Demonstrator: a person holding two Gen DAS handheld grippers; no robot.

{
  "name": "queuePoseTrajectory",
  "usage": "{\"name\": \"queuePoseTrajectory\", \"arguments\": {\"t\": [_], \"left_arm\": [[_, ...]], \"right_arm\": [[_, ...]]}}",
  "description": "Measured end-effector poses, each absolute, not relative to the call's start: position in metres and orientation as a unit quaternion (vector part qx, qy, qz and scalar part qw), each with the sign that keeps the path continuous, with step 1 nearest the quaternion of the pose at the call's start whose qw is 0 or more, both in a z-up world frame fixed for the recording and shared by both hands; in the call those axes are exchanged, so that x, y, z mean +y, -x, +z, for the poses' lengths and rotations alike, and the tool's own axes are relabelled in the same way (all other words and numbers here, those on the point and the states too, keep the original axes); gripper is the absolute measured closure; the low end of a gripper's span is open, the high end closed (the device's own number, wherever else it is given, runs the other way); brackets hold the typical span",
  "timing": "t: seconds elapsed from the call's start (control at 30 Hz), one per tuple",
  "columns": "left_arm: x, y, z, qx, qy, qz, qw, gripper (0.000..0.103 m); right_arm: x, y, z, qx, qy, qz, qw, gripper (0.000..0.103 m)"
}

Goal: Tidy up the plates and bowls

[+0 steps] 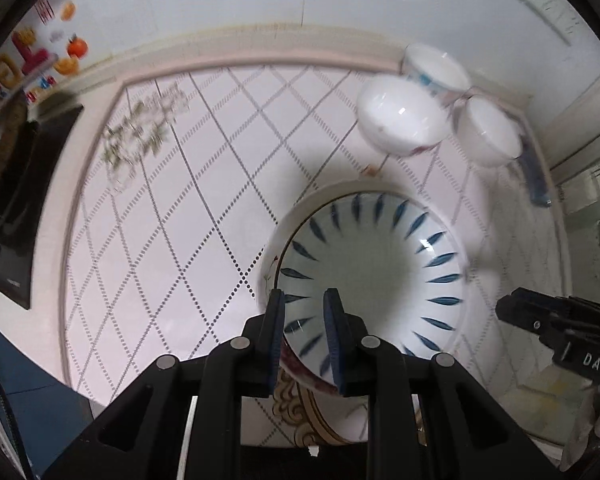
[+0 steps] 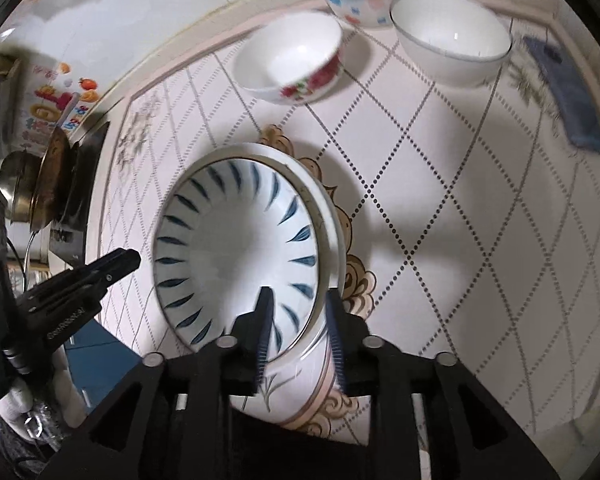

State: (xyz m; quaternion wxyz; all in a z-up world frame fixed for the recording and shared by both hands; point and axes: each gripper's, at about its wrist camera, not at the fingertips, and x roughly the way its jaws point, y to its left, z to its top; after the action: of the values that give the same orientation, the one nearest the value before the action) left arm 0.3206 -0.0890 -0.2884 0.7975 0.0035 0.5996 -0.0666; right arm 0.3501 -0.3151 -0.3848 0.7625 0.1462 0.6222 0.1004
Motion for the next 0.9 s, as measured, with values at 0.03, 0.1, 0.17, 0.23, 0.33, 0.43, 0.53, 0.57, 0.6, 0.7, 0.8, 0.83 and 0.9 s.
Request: {"name": "queuePoseTrajectory", "arguments": {"t": [0.03,0.1,0.17,0.23,0.33,0.43,0.53,0.57,0.6,0.7,0.8,0.83,0.9], "left_arm": [[-0.089,-0.315,-0.277,0.593,-0.002,-0.069,0.802,0.085],[-0.088,-0.306,-0.256,0.581,0.002,-0.073,0.81,0.08],[-0.089,-0.3,-0.241,0.574,0.005,-0.077,0.816,0.078],[-0.089,-0.294,-0.226,0.567,0.004,-0.085,0.82,0.078],[-0.083,-0.285,-0.208,0.561,0.007,-0.1,0.821,0.078],[-0.078,-0.274,-0.194,0.559,0.011,-0.114,0.821,0.078],[-0.073,-0.261,-0.182,0.554,0.01,-0.127,0.822,0.078],[-0.071,-0.257,-0.178,0.554,0.012,-0.131,0.822,0.078],[-0.069,-0.253,-0.176,0.553,0.013,-0.135,0.822,0.078],[-0.065,-0.246,-0.172,0.552,0.016,-0.143,0.821,0.078],[-0.063,-0.246,-0.173,0.554,0.022,-0.149,0.819,0.078],[-0.062,-0.247,-0.174,0.553,0.025,-0.152,0.819,0.077],[-0.064,-0.253,-0.178,0.553,0.031,-0.151,0.819,0.073]], "right_arm": [[-0.314,-0.345,-0.375,0.616,-0.144,0.102,0.767,0.061],[-0.312,-0.335,-0.352,0.602,-0.137,0.103,0.78,0.048],[-0.309,-0.324,-0.33,0.589,-0.128,0.102,0.792,0.041],[-0.306,-0.311,-0.306,0.573,-0.12,0.098,0.805,0.039],[-0.295,-0.291,-0.278,0.557,-0.106,0.094,0.818,0.035],[-0.287,-0.272,-0.255,0.546,-0.099,0.088,0.827,0.03],[-0.281,-0.254,-0.237,0.537,-0.105,0.082,0.833,0.029],[-0.279,-0.249,-0.232,0.534,-0.105,0.079,0.835,0.029],[-0.277,-0.243,-0.228,0.532,-0.106,0.075,0.837,0.029],[-0.272,-0.23,-0.223,0.531,-0.115,0.066,0.837,0.029],[-0.27,-0.222,-0.222,0.533,-0.127,0.057,0.835,0.029],[-0.271,-0.221,-0.223,0.532,-0.132,0.057,0.834,0.029],[-0.275,-0.222,-0.226,0.53,-0.139,0.055,0.835,0.028]]}}
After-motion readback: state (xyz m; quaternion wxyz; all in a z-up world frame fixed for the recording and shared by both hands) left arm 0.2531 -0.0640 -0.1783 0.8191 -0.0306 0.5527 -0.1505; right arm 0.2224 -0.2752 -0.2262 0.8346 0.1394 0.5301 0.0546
